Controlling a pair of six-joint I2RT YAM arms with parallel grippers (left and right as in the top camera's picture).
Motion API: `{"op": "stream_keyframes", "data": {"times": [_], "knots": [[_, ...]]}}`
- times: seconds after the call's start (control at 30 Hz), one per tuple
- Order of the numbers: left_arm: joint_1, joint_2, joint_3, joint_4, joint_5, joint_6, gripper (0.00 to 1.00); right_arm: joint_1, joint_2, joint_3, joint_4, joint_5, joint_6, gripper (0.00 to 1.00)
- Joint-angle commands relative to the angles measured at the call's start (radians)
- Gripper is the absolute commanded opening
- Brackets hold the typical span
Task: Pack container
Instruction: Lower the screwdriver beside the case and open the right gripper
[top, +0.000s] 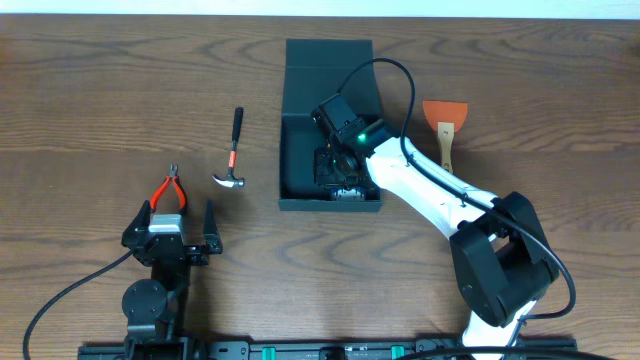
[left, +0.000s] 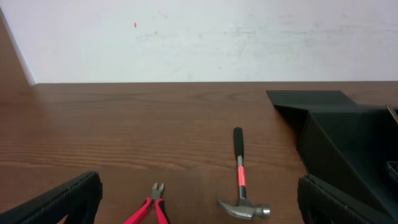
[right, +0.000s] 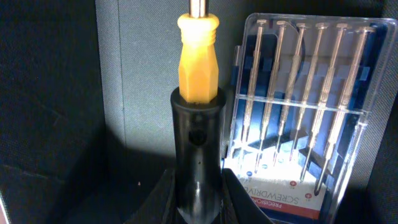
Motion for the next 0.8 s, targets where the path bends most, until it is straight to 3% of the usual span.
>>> {"op": "stream_keyframes", "data": {"times": [0.0, 0.3, 0.33, 0.4, 0.43, 0.63, 0.77], "knots": [[-0.003, -0.006, -0.011, -0.015, 0.014, 0.014, 0.98, 0.016, 0.027, 0.017, 0.000, 0.002, 0.018, 0.01], [-0.003, -0.006, -0.011, -0.015, 0.014, 0.014, 0.98, 0.026, 0.077, 0.017, 0.000, -0.019, 0.013, 0.01], [-0.003, -0.006, -0.011, -0.015, 0.014, 0.014, 0.99, 0.027, 0.080, 0.017, 0.000, -0.019, 0.013, 0.03], [-0.003, -0.006, -0.011, -0.015, 0.014, 0.014, 0.99, 0.030, 0.080, 0.017, 0.001, -0.019, 0.013, 0.27], [-0.003, -0.006, -0.011, -0.015, 0.014, 0.014, 0.98, 0.030, 0.080, 0.017, 0.003, -0.019, 0.012, 0.31], [-0.003, -0.006, -0.011, -0.015, 0.014, 0.014, 0.98, 0.030, 0.080, 0.017, 0.008, -0.019, 0.013, 0.40], [-0.003, -0.006, -0.011, -0.015, 0.014, 0.014, 0.98, 0.030, 0.080, 0.018, 0.023, -0.039, 0.000, 0.40]]}}
